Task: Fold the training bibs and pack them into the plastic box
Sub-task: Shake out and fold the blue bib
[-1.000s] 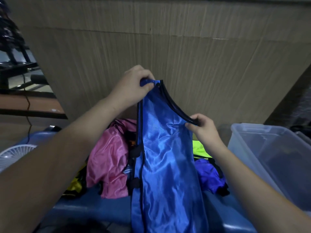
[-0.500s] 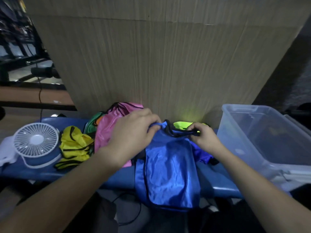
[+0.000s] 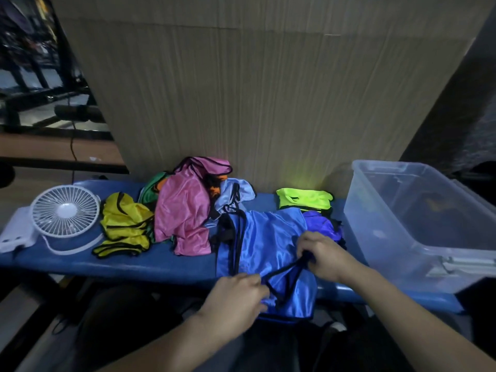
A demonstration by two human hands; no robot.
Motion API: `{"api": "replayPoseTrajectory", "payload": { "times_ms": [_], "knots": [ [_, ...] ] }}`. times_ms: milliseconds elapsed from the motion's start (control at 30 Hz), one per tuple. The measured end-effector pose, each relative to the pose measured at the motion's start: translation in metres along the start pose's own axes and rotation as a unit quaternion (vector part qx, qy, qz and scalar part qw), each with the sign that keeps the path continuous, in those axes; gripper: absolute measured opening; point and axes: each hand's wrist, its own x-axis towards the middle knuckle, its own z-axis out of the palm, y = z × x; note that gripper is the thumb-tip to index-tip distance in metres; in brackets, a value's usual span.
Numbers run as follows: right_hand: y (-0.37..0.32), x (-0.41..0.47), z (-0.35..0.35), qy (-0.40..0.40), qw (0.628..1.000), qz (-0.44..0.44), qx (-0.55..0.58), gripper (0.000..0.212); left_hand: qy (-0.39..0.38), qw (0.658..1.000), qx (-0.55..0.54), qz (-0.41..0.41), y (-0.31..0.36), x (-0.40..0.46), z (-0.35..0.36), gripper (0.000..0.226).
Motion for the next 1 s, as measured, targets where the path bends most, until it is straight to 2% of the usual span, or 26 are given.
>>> {"api": "replayPoseTrajectory", "payload": {
  "times_ms": [100,167,233,300,367,400,467,533,600,667,800,900,1000],
  "knots": [
    [0.0,0.004,-0.006,-0.024,0.999,0.017,-0.017,0.033,-0.111,0.993,-0.03,-0.02,-0.006,0.004,0.005,0.052],
    [0.001,0.014,-0.012,0.02,0.999,0.03,0.002,0.032,-0.13,0.987,-0.079,-0.044,-0.012,0.01,0.005,0.064],
    [0.006,0.03,-0.015,0.083,0.995,0.047,0.024,0.023,-0.095,0.984,-0.132,-0.071,-0.023,0.024,0.0,0.058],
    [0.014,0.052,-0.016,0.129,0.989,0.062,0.042,0.018,-0.013,0.978,-0.179,-0.103,-0.042,0.051,-0.005,0.035],
    [0.022,0.074,-0.016,0.129,0.988,0.077,0.025,0.023,0.064,0.969,-0.195,-0.136,-0.067,0.085,-0.007,0.015],
    [0.026,0.083,-0.015,0.112,0.99,0.085,0.008,0.026,0.091,0.967,-0.188,-0.146,-0.08,0.102,-0.007,0.014],
    [0.035,0.102,-0.011,0.073,0.992,0.1,-0.01,0.032,0.118,0.967,-0.15,-0.167,-0.106,0.132,0.002,0.027],
    [0.041,0.116,-0.006,0.049,0.992,0.112,-0.015,0.038,0.085,0.974,-0.093,-0.191,-0.126,0.153,0.012,0.045],
    [0.044,0.124,-0.003,0.036,0.992,0.114,-0.032,0.045,0.006,0.979,-0.047,-0.2,-0.141,0.163,0.021,0.062],
    [0.047,0.13,-0.006,0.018,0.991,0.116,-0.056,0.049,-0.069,0.979,-0.027,-0.19,-0.153,0.165,0.025,0.068],
    [0.047,0.137,-0.016,-0.017,0.99,0.124,-0.072,0.042,-0.111,0.98,-0.037,-0.158,-0.166,0.162,0.013,0.052],
    [0.04,0.136,-0.015,0.005,0.989,0.113,-0.092,0.022,-0.114,0.98,-0.039,-0.158,-0.168,0.16,0.006,0.047],
    [0.036,0.13,-0.013,0.023,0.993,0.102,-0.05,0.011,-0.135,0.976,-0.033,-0.169,-0.174,0.154,0.006,0.04]
  ]
}}
